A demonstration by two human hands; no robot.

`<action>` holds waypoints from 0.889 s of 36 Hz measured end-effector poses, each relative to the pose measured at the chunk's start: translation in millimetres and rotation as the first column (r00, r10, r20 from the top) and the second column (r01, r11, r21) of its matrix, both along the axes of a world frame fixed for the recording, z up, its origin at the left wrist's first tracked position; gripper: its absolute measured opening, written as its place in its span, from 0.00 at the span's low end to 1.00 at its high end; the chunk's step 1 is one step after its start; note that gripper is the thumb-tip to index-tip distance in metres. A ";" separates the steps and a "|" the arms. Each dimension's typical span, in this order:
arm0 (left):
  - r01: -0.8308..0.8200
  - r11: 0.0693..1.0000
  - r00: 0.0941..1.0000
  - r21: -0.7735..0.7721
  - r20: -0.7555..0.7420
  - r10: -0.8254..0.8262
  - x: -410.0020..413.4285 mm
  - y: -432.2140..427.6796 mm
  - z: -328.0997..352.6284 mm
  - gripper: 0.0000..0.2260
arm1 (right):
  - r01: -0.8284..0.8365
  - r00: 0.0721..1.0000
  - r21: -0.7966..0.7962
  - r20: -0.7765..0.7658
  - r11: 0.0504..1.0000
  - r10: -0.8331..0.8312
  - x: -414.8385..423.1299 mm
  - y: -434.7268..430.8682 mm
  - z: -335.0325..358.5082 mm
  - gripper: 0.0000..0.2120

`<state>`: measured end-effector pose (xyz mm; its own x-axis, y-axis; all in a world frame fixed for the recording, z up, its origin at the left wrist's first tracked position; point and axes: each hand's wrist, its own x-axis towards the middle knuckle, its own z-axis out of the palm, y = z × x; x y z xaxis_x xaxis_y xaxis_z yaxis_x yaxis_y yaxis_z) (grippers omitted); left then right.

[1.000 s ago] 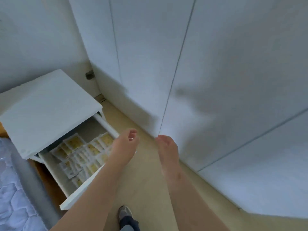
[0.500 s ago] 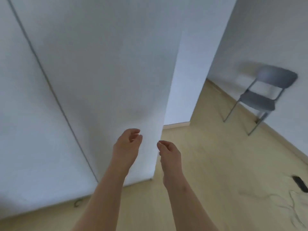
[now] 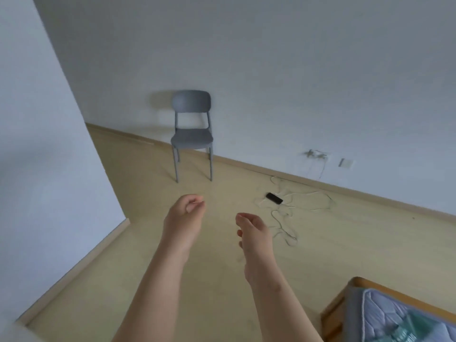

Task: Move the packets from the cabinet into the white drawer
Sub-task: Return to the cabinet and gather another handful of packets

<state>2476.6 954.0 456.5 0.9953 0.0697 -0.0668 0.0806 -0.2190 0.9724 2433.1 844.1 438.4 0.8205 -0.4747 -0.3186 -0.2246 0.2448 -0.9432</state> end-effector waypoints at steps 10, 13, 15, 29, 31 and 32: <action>0.376 0.927 0.926 0.000 -0.023 -0.376 147.3 -164.5 3.9 0.06 | 0.289 0.957 0.006 -0.002 0.957 -0.289 125.7 -136.7 12.0 0.05; 0.479 0.878 0.876 0.020 -0.073 -0.477 168.2 -217.3 -3.0 0.07 | 0.399 0.916 0.028 -0.040 0.916 -0.398 137.5 -183.1 4.1 0.04; 0.540 0.841 0.839 0.031 -0.096 -0.535 181.1 -252.4 -9.3 0.05 | 0.463 0.885 0.048 -0.065 0.885 -0.460 142.6 -215.0 -3.4 0.03; 0.755 0.655 0.653 0.017 -0.111 -0.750 258.9 -559.3 -15.5 0.04 | 0.679 0.734 0.052 -0.049 0.732 -0.678 211.4 -501.5 -7.4 0.03; 0.770 0.637 0.635 0.015 -0.107 -0.765 267.8 -601.7 -11.6 0.05 | 0.702 0.712 0.049 -0.040 0.710 -0.701 219.2 -542.7 -2.9 0.04; 0.779 0.626 0.624 0.018 -0.108 -0.774 271.7 -621.5 -10.9 0.06 | 0.712 0.702 0.052 -0.042 0.700 -0.711 221.9 -561.0 -2.0 0.04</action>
